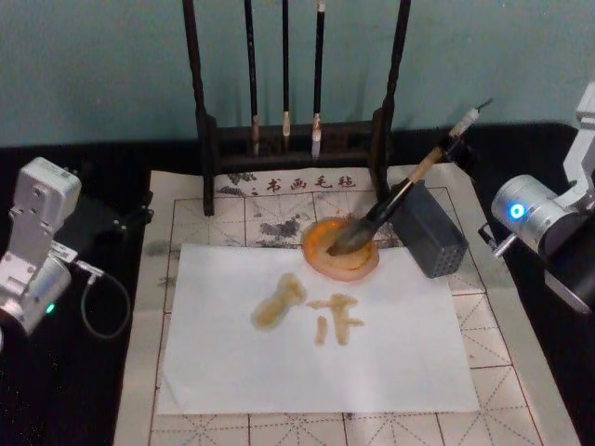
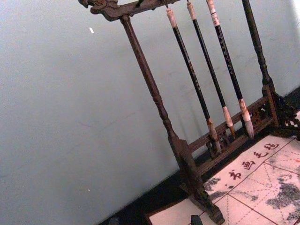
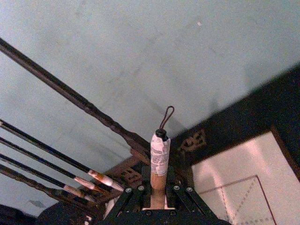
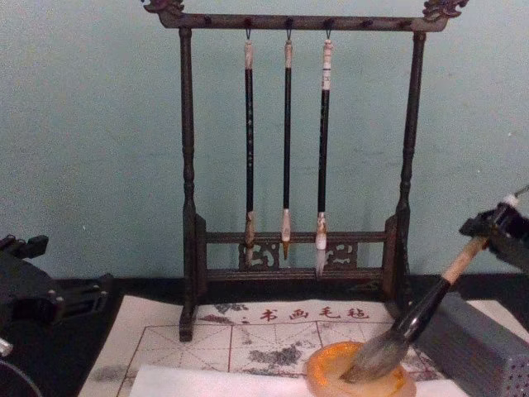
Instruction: Pick up the brush from the inkstone, write on the paper, then place the brush back to its original position.
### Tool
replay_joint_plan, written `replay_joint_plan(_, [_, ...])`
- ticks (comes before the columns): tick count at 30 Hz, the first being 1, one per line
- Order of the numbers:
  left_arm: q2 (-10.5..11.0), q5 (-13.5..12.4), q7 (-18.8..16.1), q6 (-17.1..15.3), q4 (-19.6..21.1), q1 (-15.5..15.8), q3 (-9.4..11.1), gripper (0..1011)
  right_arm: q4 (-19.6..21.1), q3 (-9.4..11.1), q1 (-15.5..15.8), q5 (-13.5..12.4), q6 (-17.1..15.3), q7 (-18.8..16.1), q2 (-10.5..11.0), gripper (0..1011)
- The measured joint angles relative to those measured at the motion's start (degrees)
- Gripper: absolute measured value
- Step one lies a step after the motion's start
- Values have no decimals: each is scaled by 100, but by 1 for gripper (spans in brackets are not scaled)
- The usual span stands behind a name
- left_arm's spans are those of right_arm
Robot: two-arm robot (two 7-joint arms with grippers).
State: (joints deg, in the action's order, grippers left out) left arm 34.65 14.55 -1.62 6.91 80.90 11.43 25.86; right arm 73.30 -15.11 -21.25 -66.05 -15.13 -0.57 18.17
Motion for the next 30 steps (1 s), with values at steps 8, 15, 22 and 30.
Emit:
replay_joint_plan(8, [0,0,0,0,0,0,0,1001,313,-291,-15,401,373,-210,274,198])
replay_joint_plan(15, [0,0,0,0,0,0,0,1001,568,-568,-35,1124,709,-488,536,198])
replay_joint_plan(22, [0,0,0,0,0,0,0,1001,841,-773,-42,1920,1221,-873,786,198])
replay_joint_plan(30, [0,0,0,0,0,0,0,1001,1102,-797,62,2189,1455,-1313,878,198])
